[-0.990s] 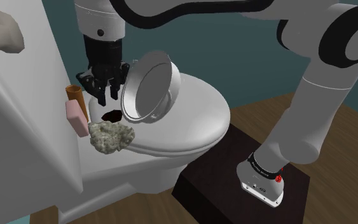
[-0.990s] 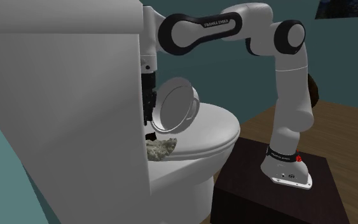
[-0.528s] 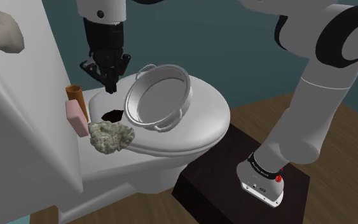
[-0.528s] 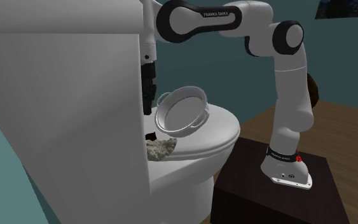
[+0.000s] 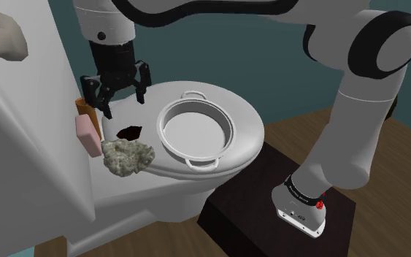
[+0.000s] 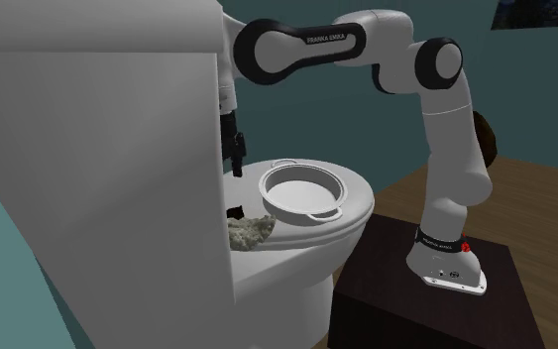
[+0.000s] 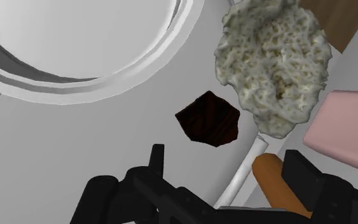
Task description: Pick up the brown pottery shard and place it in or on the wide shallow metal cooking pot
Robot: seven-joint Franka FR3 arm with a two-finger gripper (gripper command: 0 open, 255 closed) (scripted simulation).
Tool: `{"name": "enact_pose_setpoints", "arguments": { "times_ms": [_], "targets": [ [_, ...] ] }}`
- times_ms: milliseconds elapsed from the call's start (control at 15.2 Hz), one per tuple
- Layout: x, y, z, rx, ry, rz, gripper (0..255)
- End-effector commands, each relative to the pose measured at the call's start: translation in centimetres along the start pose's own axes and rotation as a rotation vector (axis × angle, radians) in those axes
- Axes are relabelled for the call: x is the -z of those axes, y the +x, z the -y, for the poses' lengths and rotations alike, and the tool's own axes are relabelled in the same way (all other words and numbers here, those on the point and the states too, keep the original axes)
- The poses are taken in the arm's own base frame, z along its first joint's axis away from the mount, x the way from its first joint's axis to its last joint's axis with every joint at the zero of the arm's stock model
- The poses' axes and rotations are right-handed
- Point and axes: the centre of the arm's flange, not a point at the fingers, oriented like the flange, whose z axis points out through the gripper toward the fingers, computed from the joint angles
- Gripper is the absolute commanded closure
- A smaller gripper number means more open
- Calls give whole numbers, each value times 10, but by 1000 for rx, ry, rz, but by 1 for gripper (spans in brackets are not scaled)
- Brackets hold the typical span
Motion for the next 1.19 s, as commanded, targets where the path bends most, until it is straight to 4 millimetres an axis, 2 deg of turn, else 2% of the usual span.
{"name": "enact_pose_setpoints", "arguments": {
  "times_ms": [0, 66, 594, 1122],
  "targets": [
    [-24, 8, 9, -87, -47, 10, 0],
    [-38, 12, 12, -130, -70, 15, 0],
    [-79, 11, 10, -136, -73, 16, 0],
    [-79, 11, 10, -136, -73, 16, 0]
  ]
}}
